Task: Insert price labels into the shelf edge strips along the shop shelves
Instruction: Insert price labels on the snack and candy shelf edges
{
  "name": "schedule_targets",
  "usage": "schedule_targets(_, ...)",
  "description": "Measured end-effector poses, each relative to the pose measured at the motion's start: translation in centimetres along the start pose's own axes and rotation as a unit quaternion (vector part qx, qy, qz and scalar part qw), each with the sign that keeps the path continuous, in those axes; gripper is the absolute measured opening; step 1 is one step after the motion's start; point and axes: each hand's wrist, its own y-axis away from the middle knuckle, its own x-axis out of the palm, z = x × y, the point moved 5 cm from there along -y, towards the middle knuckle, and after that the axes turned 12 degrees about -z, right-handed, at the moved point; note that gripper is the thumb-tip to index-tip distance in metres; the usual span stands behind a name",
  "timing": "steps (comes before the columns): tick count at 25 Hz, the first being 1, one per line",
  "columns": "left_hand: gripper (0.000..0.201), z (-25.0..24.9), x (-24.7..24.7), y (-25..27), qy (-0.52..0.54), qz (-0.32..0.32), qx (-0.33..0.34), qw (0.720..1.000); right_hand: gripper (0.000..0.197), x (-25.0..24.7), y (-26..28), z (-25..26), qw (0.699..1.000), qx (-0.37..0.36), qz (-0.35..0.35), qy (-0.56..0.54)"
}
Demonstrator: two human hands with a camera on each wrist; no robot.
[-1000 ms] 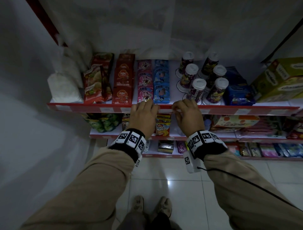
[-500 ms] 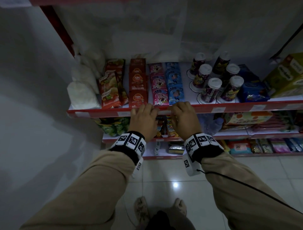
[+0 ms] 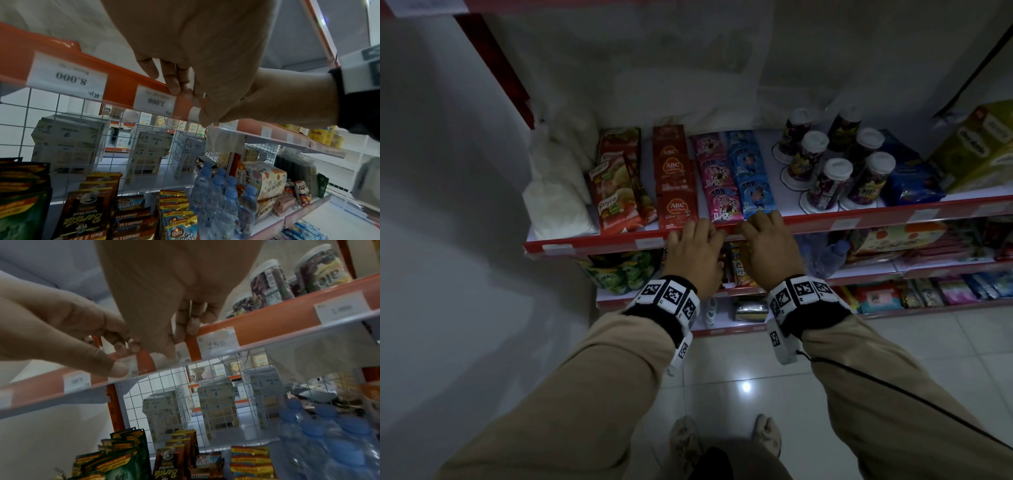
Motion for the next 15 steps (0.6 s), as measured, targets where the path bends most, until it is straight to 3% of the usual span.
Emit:
schedule_targets(3,0.052,0.2,0.0,0.0,0.016,-0.003,0.004,1.000,0.027,0.3,-0.5,-0.1,0.999,0.025,0.020,0.016)
schedule_targets(7,0.043,0.9,-0.2,-0.2,0.097,-0.018,-0.034,0.994,0.009,-1.4,-1.3,-1.0,0.985,0.090,-0.081,-0.126)
schedule_targets(11,0.031,1.6,-0.3,-0.8,0.211,-0.037,-0.081,0.973,0.017,-1.7,-1.5,-1.6,0.881,0.248,-0.112,-0.388)
schedule_targets(13,0.031,1.8,-0.4,-1.1,0.240,-0.046,-0.093,0.965,0.022,-0.9,-1.3,-1.3,0.825,0.310,-0.097,-0.463)
schedule_targets(15,0.032,1.9,-0.6,-1.3,0.254,-0.051,-0.099,0.961,0.032,-0.2,-1.0,-0.8,0.792,0.342,-0.080,-0.499)
